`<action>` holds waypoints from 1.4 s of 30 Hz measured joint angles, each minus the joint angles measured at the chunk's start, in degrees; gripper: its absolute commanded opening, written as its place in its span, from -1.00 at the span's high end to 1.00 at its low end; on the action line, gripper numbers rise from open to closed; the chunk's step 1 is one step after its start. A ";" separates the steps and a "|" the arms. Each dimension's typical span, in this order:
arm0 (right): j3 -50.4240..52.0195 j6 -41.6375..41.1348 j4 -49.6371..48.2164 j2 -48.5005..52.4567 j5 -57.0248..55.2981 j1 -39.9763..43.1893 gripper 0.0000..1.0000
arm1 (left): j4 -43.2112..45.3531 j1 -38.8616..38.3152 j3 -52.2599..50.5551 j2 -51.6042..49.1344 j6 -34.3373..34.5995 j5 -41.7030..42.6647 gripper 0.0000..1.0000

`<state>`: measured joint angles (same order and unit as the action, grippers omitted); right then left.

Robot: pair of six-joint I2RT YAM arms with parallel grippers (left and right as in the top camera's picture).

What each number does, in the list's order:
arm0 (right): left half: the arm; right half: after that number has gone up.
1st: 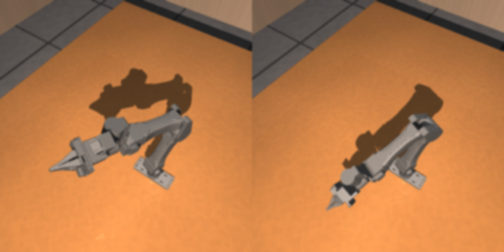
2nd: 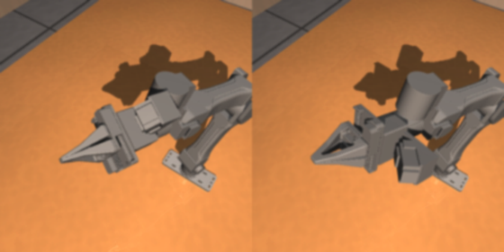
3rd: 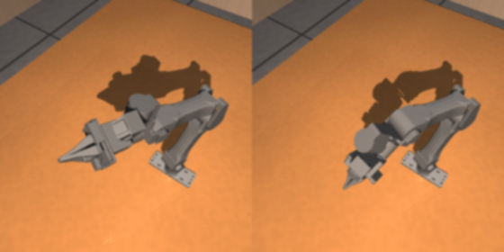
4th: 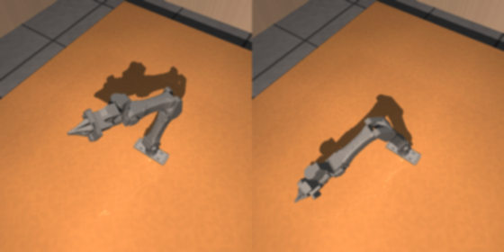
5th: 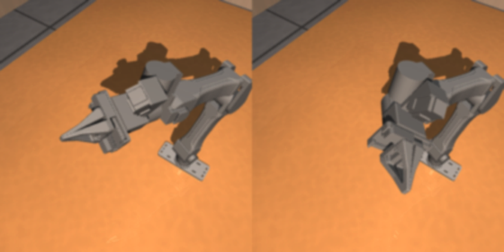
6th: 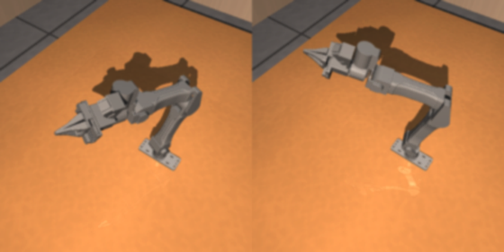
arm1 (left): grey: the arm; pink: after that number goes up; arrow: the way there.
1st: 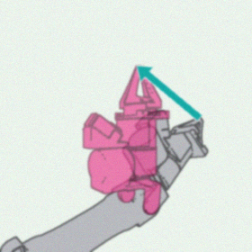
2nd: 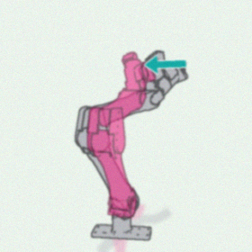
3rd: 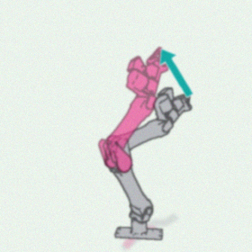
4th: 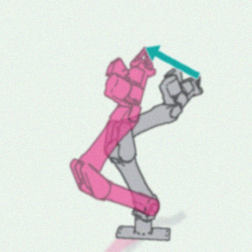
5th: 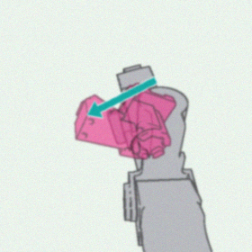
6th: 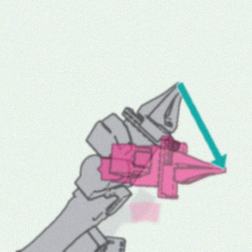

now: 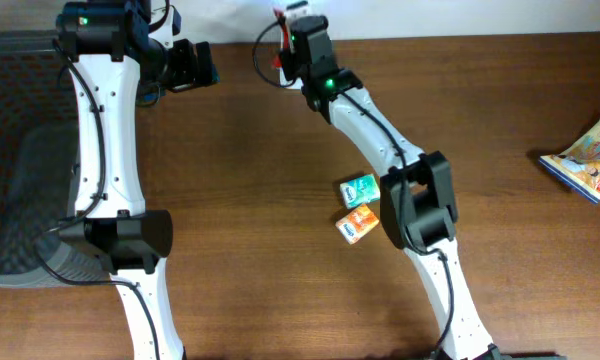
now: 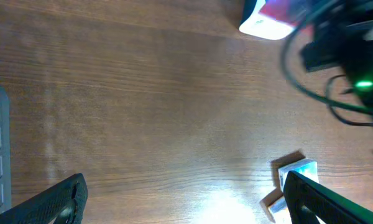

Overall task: Scan the item barcode
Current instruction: 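Carry the red chip bag right and release it on the table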

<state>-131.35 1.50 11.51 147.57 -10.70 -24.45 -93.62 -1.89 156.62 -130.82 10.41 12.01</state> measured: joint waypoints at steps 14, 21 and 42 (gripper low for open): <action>0.17 -1.64 47.23 -16.63 -9.92 40.70 0.89 | 0.02 0.00 0.02 0.00 0.13 0.00 -0.98; 6.12 -2.97 48.46 -15.26 4.07 57.83 -0.97 | 0.00 0.00 0.00 0.00 0.13 0.00 -0.98; 51.95 -24.81 41.81 -25.38 58.07 24.20 -0.10 | 0.02 0.00 0.00 0.00 0.15 0.00 -0.99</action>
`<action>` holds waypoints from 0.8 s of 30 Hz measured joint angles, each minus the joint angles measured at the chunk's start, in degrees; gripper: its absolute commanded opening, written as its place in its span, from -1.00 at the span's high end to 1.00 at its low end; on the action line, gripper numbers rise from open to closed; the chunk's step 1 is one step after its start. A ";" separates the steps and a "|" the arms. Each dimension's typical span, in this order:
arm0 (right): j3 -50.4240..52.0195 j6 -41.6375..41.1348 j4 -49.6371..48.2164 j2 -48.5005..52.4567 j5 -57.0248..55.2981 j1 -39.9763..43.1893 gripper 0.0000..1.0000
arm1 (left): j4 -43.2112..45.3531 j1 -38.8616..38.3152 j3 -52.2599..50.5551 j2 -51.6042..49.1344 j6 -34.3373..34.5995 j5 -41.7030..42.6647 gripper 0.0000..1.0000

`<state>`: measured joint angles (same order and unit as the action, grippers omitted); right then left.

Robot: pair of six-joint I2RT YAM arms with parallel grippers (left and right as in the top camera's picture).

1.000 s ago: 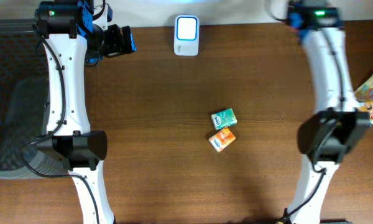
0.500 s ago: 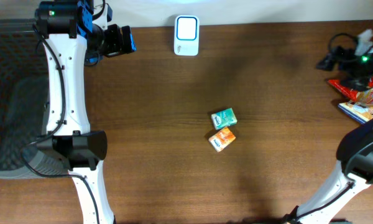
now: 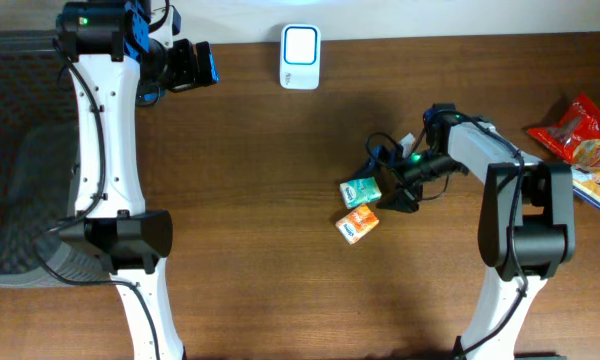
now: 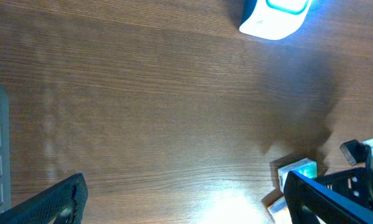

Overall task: Scan the item barcode
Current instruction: 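Carry the red chip bag right and release it on the table, then grasp the teal tissue pack with right gripper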

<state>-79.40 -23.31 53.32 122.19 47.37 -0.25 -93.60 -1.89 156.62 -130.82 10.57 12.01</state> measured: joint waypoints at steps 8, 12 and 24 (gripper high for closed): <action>0.98 -7.50 -24.74 -0.33 -7.10 -0.28 -0.20 | -0.02 0.00 0.02 0.00 0.00 0.00 -0.98; -2.47 -0.72 -12.46 -0.15 -7.63 -0.31 -0.16 | -0.02 0.00 0.00 0.00 0.00 0.00 -0.99; -2.67 22.10 -10.67 -0.31 19.39 -5.73 0.92 | -0.02 0.00 0.00 0.00 0.00 0.00 -0.98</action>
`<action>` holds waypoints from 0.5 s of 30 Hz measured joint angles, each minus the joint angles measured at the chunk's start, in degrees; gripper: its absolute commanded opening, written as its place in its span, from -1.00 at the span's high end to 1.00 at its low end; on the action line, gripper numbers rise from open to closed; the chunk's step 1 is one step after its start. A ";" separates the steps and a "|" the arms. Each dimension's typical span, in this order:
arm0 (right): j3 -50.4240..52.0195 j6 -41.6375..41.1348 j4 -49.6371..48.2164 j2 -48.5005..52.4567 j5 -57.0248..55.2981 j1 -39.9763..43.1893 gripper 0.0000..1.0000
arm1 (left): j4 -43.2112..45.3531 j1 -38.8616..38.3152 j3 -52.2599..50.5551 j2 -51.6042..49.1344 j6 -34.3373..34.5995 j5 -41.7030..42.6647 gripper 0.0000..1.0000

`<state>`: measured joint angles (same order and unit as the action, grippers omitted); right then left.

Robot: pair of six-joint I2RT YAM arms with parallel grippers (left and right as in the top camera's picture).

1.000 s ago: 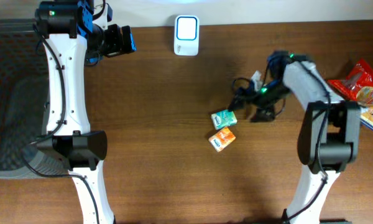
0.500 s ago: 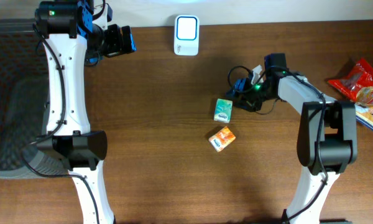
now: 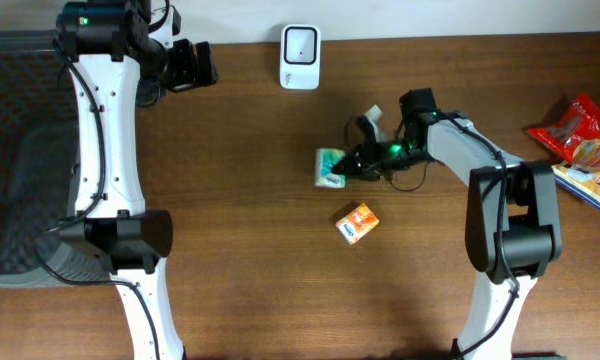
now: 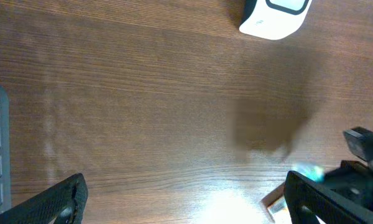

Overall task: Scan the item barcode
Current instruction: 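Grasp the teal tissue pack with right gripper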

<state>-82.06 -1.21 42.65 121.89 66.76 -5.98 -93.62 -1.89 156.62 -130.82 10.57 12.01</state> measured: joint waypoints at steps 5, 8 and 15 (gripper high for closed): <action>-0.15 9.81 -1.01 0.00 19.06 -2.89 0.92 | 0.00 0.00 0.02 0.00 0.00 0.00 -0.98; -0.98 -3.82 -1.03 0.02 -0.61 -3.82 0.89 | 0.00 0.00 0.00 0.00 0.00 0.00 -0.98; -17.57 -16.13 25.53 1.16 -52.00 -2.21 -0.67 | -0.02 0.00 0.00 0.00 0.00 0.02 -0.98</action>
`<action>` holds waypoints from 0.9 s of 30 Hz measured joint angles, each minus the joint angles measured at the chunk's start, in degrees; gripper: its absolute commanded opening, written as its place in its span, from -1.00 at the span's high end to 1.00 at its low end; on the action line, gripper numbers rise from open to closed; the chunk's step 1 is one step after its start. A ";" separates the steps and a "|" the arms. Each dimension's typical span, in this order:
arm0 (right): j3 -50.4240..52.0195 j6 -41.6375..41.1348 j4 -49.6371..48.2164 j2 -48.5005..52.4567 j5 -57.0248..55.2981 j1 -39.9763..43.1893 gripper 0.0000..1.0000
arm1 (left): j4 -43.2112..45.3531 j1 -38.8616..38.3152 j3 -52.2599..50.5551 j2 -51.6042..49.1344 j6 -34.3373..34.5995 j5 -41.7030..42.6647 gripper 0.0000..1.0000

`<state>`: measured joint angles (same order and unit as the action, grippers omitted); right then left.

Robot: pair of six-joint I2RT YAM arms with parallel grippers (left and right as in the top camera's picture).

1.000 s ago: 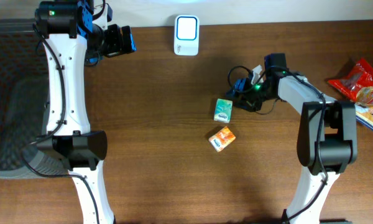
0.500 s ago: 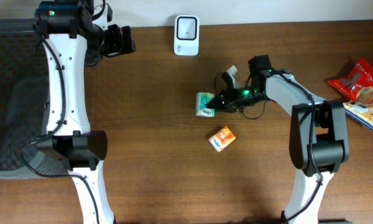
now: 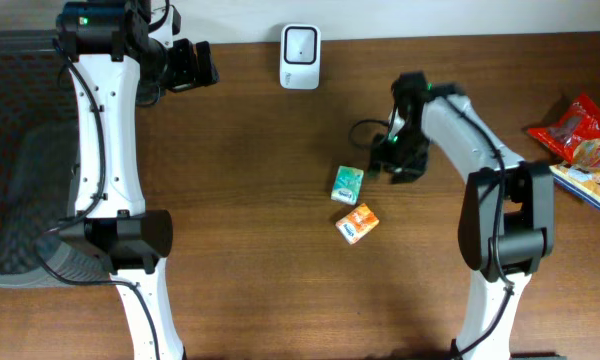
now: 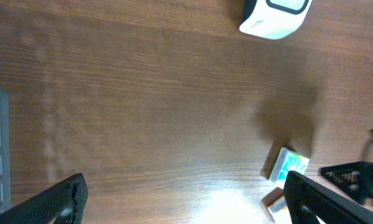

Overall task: Scan the item barcode
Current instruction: 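Grasp the teal tissue pack with right gripper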

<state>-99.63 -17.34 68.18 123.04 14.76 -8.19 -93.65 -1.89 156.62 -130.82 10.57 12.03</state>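
Observation:
A small green box (image 3: 347,183) lies mid-table, with an orange box (image 3: 358,222) just in front of it. The white scanner (image 3: 300,43) stands at the table's back edge. My right gripper (image 3: 394,160) hovers right of the green box, apart from it, holding nothing. My left gripper (image 3: 194,65) is high at the back left, open and empty. In the left wrist view its fingers (image 4: 62,198) frame bare wood, with the scanner (image 4: 276,15), green box (image 4: 286,165) and a corner of the orange box (image 4: 273,203) at the right.
Two snack bags (image 3: 584,132) lie at the table's right edge. A dark mesh basket (image 3: 20,180) stands off the left side, its rim showing in the left wrist view. A cable loops by my right gripper.
The green box was in my right gripper, left of where it is now. It now lies on the table and the gripper has drawn back to its right.
My right arm first reached over the scanner at the back while both boxes lay mid-table. Then its gripper was at the green box. Then it held that box further left, towards the scanner. Now the box is set down and let go. My left arm stayed put.

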 measured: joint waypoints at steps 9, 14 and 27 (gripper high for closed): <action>-1.73 41.68 -10.78 0.94 -11.02 -13.42 -0.03 | 0.02 0.00 0.00 0.00 0.00 -0.02 -0.98; 5.35 37.70 -10.32 1.09 -11.76 -12.76 -0.04 | 0.04 0.00 0.02 0.00 0.00 -0.02 -0.98; -3.04 56.00 6.69 0.72 -8.33 -11.37 -0.42 | 0.02 0.00 0.00 0.00 0.00 -0.02 -0.98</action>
<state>-102.67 38.65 74.87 123.76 6.44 -19.55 -93.62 -1.89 156.62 -130.82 10.57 12.01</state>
